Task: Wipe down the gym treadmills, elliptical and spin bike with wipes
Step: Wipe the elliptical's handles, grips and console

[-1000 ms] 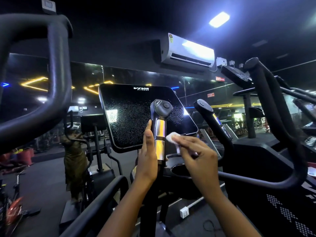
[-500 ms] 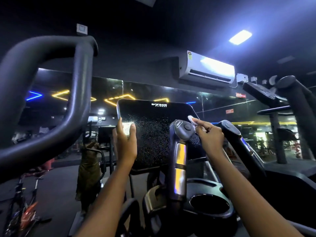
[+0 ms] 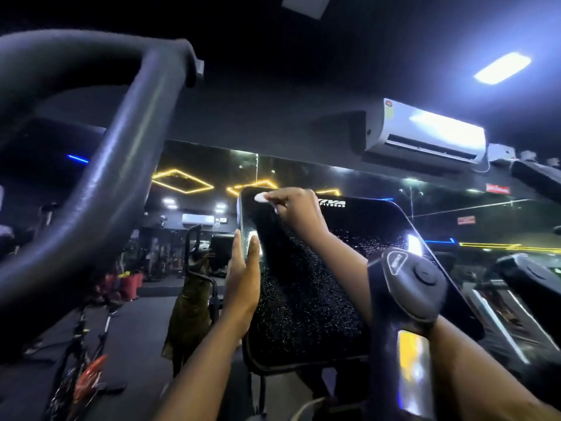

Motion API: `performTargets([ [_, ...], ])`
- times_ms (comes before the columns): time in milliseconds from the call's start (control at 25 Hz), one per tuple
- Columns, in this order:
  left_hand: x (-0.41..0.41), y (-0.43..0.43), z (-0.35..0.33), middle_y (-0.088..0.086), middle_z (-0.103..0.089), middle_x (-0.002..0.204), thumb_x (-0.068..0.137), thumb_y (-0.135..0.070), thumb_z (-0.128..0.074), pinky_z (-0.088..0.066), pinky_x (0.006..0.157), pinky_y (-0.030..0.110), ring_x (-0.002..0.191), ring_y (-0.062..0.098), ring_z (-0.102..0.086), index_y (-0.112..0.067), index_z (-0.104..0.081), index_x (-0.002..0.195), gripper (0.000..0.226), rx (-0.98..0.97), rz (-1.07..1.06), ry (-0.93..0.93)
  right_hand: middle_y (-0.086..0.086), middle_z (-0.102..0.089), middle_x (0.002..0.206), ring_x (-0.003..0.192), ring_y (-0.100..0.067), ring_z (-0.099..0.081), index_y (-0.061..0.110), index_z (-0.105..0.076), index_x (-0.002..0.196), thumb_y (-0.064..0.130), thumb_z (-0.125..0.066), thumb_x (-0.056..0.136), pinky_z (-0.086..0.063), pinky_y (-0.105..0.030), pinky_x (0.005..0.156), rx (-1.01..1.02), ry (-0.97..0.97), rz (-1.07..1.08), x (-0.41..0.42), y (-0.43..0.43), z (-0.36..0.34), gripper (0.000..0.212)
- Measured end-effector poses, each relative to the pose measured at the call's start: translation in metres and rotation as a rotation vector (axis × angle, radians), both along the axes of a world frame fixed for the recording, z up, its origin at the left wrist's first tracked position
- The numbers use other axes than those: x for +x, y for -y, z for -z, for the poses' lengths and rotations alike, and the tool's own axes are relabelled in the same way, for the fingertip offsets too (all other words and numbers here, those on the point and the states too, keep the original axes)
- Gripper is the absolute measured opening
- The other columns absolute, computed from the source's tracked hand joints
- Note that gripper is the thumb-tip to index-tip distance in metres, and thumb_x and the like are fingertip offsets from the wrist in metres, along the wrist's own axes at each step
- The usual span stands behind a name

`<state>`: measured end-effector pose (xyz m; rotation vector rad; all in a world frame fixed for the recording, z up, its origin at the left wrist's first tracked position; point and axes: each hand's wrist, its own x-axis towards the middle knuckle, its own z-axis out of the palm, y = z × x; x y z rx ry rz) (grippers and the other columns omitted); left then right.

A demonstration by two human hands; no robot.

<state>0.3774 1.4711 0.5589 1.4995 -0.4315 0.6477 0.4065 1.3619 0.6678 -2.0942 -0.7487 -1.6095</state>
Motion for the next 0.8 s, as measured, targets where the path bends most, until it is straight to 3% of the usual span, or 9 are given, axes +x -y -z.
performTargets([
  [120, 0.001, 0.001, 0.002, -0.003, -0.021, 0.157, 0.089, -0.061, -0.024, -0.026, 0.105, 0.037, 0.140, 0.018, -0.026, -0.040, -0.012, 0.149, 0.065, -0.056, 0.045, 0.034, -0.004, -0.071, 0.106, 0.098, -0.021, -0.065, 0.019, -0.073, 0.104, 0.004, -0.058, 0.083, -0.049, -0.027, 0.084, -0.194, 0.007, 0.114, 0.027, -0.023, -0.027, 0.029],
  [200, 0.007, 0.000, 0.002, -0.007, -0.022, 0.156, 0.084, -0.065, -0.024, -0.024, 0.101, 0.030, 0.138, 0.011, -0.026, -0.040, -0.014, 0.149, 0.071, -0.091, 0.079, 0.041, -0.003, -0.069, 0.111, 0.103, -0.022, -0.063, 0.020, -0.070, 0.110, 0.000, -0.053, 0.083, -0.050, -0.032, 0.085, -0.277, 0.028, 0.171, 0.039, -0.023, -0.030, 0.038],
  [320, 0.013, -0.003, 0.004, -0.008, -0.028, 0.154, 0.071, -0.090, -0.027, -0.023, 0.113, 0.037, 0.138, 0.012, -0.030, -0.042, -0.022, 0.148, 0.091, -0.124, 0.114, 0.018, -0.004, -0.069, 0.111, 0.101, -0.026, -0.063, 0.018, -0.069, 0.112, -0.004, -0.055, 0.079, -0.052, -0.035, 0.082, -0.363, 0.094, 0.174, 0.036, -0.015, -0.009, 0.042],
  [400, 0.013, -0.002, 0.006, -0.007, -0.034, 0.152, 0.059, -0.098, -0.023, -0.029, 0.113, 0.045, 0.137, 0.016, -0.036, -0.043, -0.027, 0.147, 0.103, -0.139, 0.134, 0.014, -0.006, -0.070, 0.105, 0.093, -0.028, -0.064, 0.016, -0.070, 0.110, -0.005, -0.061, 0.075, -0.054, -0.036, 0.076, -0.426, 0.141, 0.167, 0.023, -0.009, 0.016, 0.042],
  [480, 0.017, -0.002, 0.007, -0.003, -0.044, 0.147, 0.051, -0.102, -0.026, -0.035, 0.110, 0.047, 0.132, 0.019, -0.044, -0.042, -0.034, 0.144, 0.111, -0.151, 0.143, -0.001, -0.007, -0.071, 0.094, 0.081, -0.027, -0.066, 0.015, -0.073, 0.103, 0.007, -0.061, 0.073, -0.057, -0.034, 0.062, -0.463, 0.232, 0.134, 0.006, 0.000, 0.045, 0.033],
  [600, 0.028, -0.002, 0.010, 0.002, -0.050, 0.142, 0.045, -0.105, -0.027, -0.039, 0.107, 0.048, 0.126, 0.021, -0.051, -0.039, -0.042, 0.140, 0.116, -0.154, 0.154, -0.034, -0.003, -0.070, 0.088, 0.072, -0.022, -0.065, 0.017, -0.073, 0.101, 0.024, -0.046, 0.078, -0.054, -0.029, 0.048, -0.590, 0.279, 0.098, -0.021, 0.012, 0.083, 0.036],
  [720, 0.007, -0.001, 0.006, 0.000, -0.042, 0.148, 0.054, -0.101, -0.020, -0.034, 0.111, 0.048, 0.132, 0.024, -0.044, -0.040, -0.034, 0.145, 0.110, -0.160, 0.117, -0.050, -0.002, -0.072, 0.088, 0.070, -0.019, -0.066, 0.017, -0.075, 0.095, 0.024, -0.047, 0.080, -0.053, -0.024, 0.052, -0.625, 0.289, 0.044, -0.030, 0.021, 0.079, 0.032],
  [800, -0.004, 0.000, 0.003, -0.005, -0.029, 0.153, 0.070, -0.087, -0.017, -0.024, 0.114, 0.041, 0.140, 0.021, -0.030, -0.041, -0.021, 0.149, 0.091, -0.126, 0.073, 0.001, -0.008, -0.073, 0.088, 0.071, -0.022, -0.067, 0.011, -0.075, 0.093, 0.015, -0.061, 0.080, -0.056, -0.028, 0.064, -0.430, 0.264, 0.009, -0.021, 0.022, 0.045, 0.019],
])
